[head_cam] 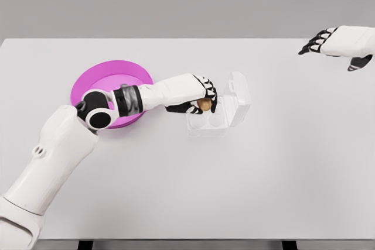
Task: Pack egg into the box and close the box lid
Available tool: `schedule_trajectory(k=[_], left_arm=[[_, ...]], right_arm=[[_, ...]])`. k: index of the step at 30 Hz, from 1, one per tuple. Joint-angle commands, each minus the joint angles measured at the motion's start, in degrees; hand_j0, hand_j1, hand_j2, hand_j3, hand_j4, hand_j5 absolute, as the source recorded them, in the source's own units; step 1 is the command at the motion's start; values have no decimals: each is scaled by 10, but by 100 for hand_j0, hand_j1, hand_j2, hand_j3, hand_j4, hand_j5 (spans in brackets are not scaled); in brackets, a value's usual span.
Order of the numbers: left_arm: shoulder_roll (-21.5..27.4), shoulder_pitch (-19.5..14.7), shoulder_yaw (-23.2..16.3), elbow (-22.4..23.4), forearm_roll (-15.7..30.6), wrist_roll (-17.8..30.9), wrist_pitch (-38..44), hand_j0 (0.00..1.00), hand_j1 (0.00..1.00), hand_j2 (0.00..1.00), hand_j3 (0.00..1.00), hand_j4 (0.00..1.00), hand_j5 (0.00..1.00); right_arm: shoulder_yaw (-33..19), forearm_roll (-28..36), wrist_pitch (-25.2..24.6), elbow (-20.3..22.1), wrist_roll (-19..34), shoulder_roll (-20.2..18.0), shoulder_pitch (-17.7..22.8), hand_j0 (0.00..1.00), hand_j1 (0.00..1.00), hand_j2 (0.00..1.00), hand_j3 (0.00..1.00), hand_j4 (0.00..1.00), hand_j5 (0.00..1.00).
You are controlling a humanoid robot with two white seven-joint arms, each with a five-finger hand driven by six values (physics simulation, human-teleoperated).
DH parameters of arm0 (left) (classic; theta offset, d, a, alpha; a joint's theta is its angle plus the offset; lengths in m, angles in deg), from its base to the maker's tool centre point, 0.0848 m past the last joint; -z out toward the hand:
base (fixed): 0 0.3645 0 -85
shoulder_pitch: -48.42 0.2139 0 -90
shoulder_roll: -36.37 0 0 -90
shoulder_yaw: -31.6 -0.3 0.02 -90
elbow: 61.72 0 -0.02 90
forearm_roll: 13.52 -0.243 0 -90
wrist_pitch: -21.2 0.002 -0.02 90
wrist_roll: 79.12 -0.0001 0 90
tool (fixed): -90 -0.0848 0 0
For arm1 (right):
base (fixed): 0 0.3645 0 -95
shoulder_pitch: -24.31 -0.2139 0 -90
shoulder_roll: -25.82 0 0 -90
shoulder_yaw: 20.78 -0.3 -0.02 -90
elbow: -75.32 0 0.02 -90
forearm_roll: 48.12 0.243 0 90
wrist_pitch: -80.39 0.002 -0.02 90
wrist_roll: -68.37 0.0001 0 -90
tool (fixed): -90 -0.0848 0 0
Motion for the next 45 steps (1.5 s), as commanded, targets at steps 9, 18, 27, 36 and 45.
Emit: schedule_trajectory(k=[9, 18, 27, 36, 45], left_arm=[[-29, -4, 1, 46, -8, -1, 1, 42, 42, 42, 42, 42, 42], [-35, -7, 1, 63, -9, -1, 1, 42, 42, 42, 42, 42, 42], [-37, -11, 1, 74, -15, -1, 1, 44, 44, 44, 44, 44, 44], [-37, -13, 2, 66, -13, -1, 1, 45, 45, 45, 45, 45, 45], [-32, -10, 3, 47, -11, -1, 1, 46, 46, 46, 46, 46, 46]], right_arm=[[-2, 2, -1, 0, 0, 0, 0, 100, 100, 100, 100, 100, 100], [-2, 2, -1, 0, 0, -1, 1, 100, 100, 100, 100, 100, 100], [-2, 2, -1, 0, 0, -1, 1, 100, 100, 100, 100, 100, 100], [-2, 2, -1, 0, 0, -1, 1, 100, 100, 100, 100, 100, 100], [-2, 2, -1, 0, 0, -6, 1, 100, 100, 100, 100, 100, 100]])
